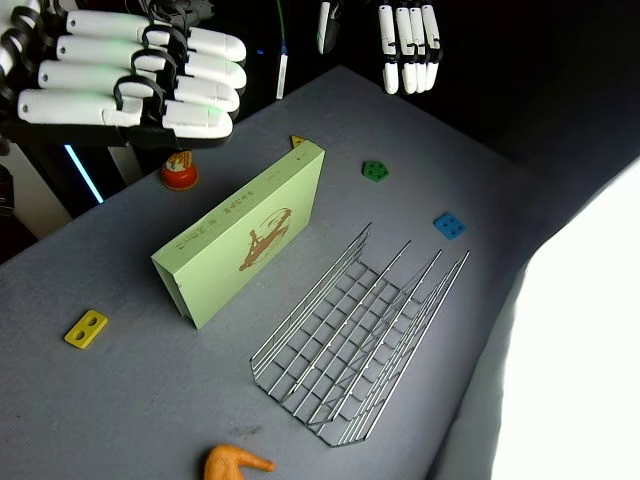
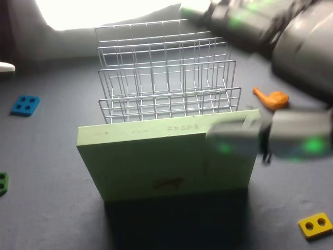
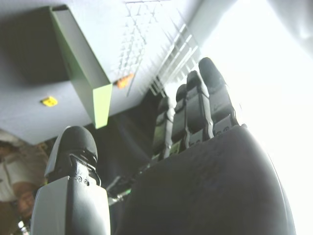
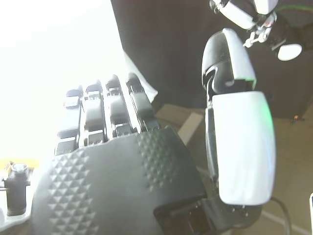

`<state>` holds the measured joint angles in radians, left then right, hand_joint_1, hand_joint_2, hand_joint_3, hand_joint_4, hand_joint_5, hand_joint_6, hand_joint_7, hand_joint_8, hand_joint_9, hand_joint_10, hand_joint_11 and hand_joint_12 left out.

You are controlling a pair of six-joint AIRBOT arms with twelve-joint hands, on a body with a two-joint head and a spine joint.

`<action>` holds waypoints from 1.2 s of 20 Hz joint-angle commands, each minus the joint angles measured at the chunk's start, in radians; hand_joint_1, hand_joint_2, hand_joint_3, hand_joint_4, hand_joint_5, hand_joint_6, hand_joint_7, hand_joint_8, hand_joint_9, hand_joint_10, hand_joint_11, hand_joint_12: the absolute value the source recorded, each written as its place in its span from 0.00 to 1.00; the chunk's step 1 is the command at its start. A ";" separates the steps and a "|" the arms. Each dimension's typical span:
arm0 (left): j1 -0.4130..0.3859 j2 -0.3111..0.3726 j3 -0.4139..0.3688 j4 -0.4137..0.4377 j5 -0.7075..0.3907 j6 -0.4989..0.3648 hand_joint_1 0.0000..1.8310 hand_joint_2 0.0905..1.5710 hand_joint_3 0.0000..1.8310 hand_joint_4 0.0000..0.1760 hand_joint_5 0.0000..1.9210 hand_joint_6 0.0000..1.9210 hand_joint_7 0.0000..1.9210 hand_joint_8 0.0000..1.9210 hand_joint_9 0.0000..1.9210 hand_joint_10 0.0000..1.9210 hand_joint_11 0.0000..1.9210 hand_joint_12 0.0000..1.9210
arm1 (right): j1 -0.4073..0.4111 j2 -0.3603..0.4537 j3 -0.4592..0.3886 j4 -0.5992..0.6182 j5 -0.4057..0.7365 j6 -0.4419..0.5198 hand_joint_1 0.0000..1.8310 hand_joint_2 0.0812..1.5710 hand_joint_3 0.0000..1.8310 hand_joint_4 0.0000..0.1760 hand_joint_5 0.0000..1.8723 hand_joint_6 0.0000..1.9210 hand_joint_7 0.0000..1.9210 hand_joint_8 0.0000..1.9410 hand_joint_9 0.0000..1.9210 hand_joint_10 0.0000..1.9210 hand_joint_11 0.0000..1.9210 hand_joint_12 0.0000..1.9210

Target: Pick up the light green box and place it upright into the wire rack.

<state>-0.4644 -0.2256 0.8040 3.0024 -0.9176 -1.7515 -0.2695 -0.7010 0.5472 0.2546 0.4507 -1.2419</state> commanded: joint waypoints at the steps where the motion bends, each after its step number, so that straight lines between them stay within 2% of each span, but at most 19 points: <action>1: -0.010 0.002 0.000 0.010 0.092 0.000 0.23 0.75 0.00 0.25 0.06 0.00 0.05 0.00 0.06 0.01 0.00 0.27 | 0.023 -0.001 0.005 -0.002 0.144 -0.008 0.21 0.69 0.00 0.00 0.00 0.00 0.00 0.00 0.00 0.00 0.00 0.00; 2: -0.010 0.002 -0.001 0.010 0.092 0.000 0.23 0.75 0.00 0.25 0.06 0.00 0.05 0.00 0.06 0.01 0.00 0.27 | 0.039 -0.017 0.015 0.023 0.119 -0.025 0.21 0.69 0.00 0.00 0.00 0.00 0.00 0.00 0.00 0.00 0.00 0.00; 3: -0.010 0.002 -0.001 0.010 0.092 0.000 0.23 0.75 0.00 0.25 0.06 0.00 0.05 0.00 0.06 0.01 0.00 0.27 | 0.053 -0.037 0.021 0.084 0.084 -0.082 0.21 0.69 0.00 0.00 0.00 0.00 0.00 0.00 0.00 0.00 0.00 0.00; 4: -0.010 0.002 -0.001 0.010 0.092 0.000 0.23 0.75 0.00 0.25 0.06 0.00 0.05 0.00 0.06 0.01 0.00 0.27 | 0.060 -0.059 0.028 0.173 0.057 -0.166 0.21 0.69 0.00 0.00 0.00 0.00 0.00 0.00 0.00 0.00 0.00 0.00; 5: -0.010 0.002 -0.001 0.010 0.092 0.000 0.23 0.75 0.00 0.25 0.06 0.00 0.05 0.00 0.06 0.01 0.00 0.27 | 0.070 -0.090 0.036 0.318 0.041 -0.312 0.21 0.69 0.00 0.00 0.00 0.00 0.00 0.00 0.00 0.00 0.00 0.00; 7: -0.010 0.002 0.000 0.010 0.092 0.000 0.23 0.75 0.00 0.25 0.06 0.00 0.05 0.00 0.06 0.01 0.00 0.27 | 0.094 -0.137 0.047 0.550 0.029 -0.540 0.21 0.69 0.00 0.00 0.00 0.00 0.00 0.00 0.00 0.00 0.00 0.00; 10: -0.010 0.002 -0.001 0.010 0.092 0.000 0.23 0.75 0.00 0.25 0.06 0.00 0.05 0.00 0.06 0.01 0.00 0.27 | 0.130 -0.184 0.071 0.800 -0.052 -0.744 0.21 0.69 0.00 0.00 0.00 0.00 0.00 0.00 0.00 0.00 0.00 0.00; 12: -0.010 0.002 0.000 0.010 0.092 0.000 0.25 0.75 0.00 0.22 0.06 0.00 0.05 0.00 0.07 0.01 0.00 0.24 | 0.136 -0.233 0.101 0.956 -0.062 -0.876 0.22 0.68 0.00 0.00 0.00 0.00 0.02 0.01 0.00 0.00 0.00 0.00; 13: -0.010 0.002 0.000 0.010 0.092 0.000 0.24 0.75 0.00 0.22 0.07 0.00 0.05 0.00 0.07 0.01 0.00 0.27 | 0.135 -0.259 0.116 1.023 -0.064 -0.932 0.24 0.67 0.00 0.00 0.00 0.00 0.03 0.01 0.02 0.01 0.01 0.01; 15: -0.010 0.002 0.000 0.010 0.092 0.000 0.24 0.75 0.00 0.23 0.07 0.00 0.05 0.00 0.07 0.00 0.00 0.27 | 0.121 -0.313 0.149 1.121 -0.063 -1.009 0.25 0.67 0.00 0.00 0.00 0.00 0.04 0.01 0.02 0.01 0.02 0.01; 17: -0.011 0.002 0.001 0.010 0.092 0.000 0.24 0.75 0.00 0.23 0.07 0.00 0.05 0.00 0.07 0.00 0.00 0.27 | 0.111 -0.349 0.164 1.128 -0.046 -1.038 0.25 0.67 0.00 0.00 0.00 0.00 0.04 0.01 0.02 0.01 0.02 0.01; 19: -0.011 0.002 0.003 0.010 0.092 0.001 0.24 0.75 0.00 0.23 0.07 0.00 0.05 0.00 0.07 0.00 0.00 0.27 | 0.114 -0.366 0.174 1.215 -0.043 -1.111 0.25 0.67 0.00 0.00 0.00 0.00 0.04 0.01 0.02 0.01 0.02 0.01; 20: -0.011 0.002 0.005 0.010 0.092 0.001 0.25 0.75 0.00 0.22 0.07 0.00 0.06 0.00 0.07 0.00 0.00 0.29 | 0.116 -0.373 0.179 1.263 -0.043 -1.154 0.25 0.67 0.00 0.00 0.00 0.00 0.04 0.00 0.03 0.00 0.00 0.08; 21: -0.010 0.002 0.007 0.010 0.092 0.001 0.26 0.75 0.00 0.22 0.07 0.00 0.06 0.00 0.07 0.00 0.00 0.30 | 0.117 -0.379 0.183 1.283 -0.043 -1.173 0.26 0.67 0.00 0.00 0.00 0.00 0.04 0.00 0.03 0.00 0.00 0.11; 24: -0.006 0.002 0.012 0.010 0.092 0.002 0.27 0.75 0.00 0.21 0.07 0.00 0.06 0.00 0.08 0.00 0.00 0.30 | 0.121 -0.405 0.203 1.346 -0.039 -1.234 0.27 0.66 0.00 0.04 0.00 0.00 0.04 0.00 0.03 0.00 0.00 0.13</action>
<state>-0.4622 -0.2260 0.8154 3.0024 -0.9180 -1.7496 -0.1661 -1.1095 0.7555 1.6360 0.4175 -2.4760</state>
